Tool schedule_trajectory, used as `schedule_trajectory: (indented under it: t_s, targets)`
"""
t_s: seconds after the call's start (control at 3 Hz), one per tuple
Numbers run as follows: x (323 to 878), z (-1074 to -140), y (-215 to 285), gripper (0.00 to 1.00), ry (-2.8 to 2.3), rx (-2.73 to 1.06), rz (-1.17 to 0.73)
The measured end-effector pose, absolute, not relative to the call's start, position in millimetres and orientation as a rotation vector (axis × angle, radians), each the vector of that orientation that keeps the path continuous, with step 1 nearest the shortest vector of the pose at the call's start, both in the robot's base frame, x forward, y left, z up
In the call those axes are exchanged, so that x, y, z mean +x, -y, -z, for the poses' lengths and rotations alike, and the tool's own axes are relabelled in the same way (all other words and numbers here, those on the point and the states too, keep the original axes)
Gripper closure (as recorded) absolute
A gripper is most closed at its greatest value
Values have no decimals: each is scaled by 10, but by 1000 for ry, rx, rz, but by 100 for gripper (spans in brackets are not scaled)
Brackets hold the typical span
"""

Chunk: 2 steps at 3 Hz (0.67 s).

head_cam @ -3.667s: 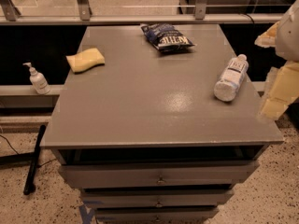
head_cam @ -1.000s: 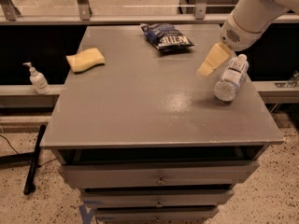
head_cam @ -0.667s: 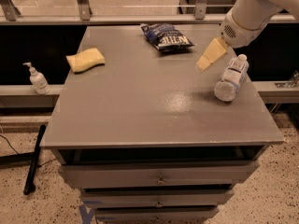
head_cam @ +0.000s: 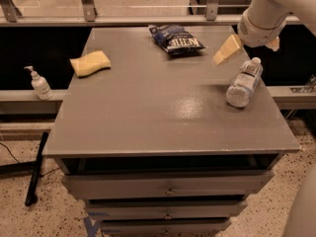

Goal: Place blue plastic bottle upright

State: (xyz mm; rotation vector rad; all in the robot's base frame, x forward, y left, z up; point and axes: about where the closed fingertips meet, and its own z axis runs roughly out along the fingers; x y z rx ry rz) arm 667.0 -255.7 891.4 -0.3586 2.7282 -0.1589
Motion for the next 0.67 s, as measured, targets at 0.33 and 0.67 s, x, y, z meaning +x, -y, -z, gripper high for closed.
schedule_trajectory:
  t_s: [0.33,0.67]
  targets:
    - [6710,-8842,2732,0,-2766,-177,200]
    - [6633,-8703,2719,0,-2814,-13,190]
